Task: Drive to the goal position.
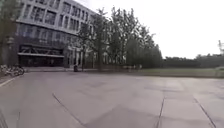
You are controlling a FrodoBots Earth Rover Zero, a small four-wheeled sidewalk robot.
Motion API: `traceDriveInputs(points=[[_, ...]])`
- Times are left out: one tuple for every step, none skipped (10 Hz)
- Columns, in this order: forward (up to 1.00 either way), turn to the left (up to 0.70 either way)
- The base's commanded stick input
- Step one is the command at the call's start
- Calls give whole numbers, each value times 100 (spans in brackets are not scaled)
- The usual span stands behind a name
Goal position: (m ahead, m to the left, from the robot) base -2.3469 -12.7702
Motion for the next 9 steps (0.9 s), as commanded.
traceDriveInputs(points=[[70, 35], [70, 35], [70, 35], [70, 35], [70, 35], [70, 35], [70, 35], [70, 35], [70, 35]])
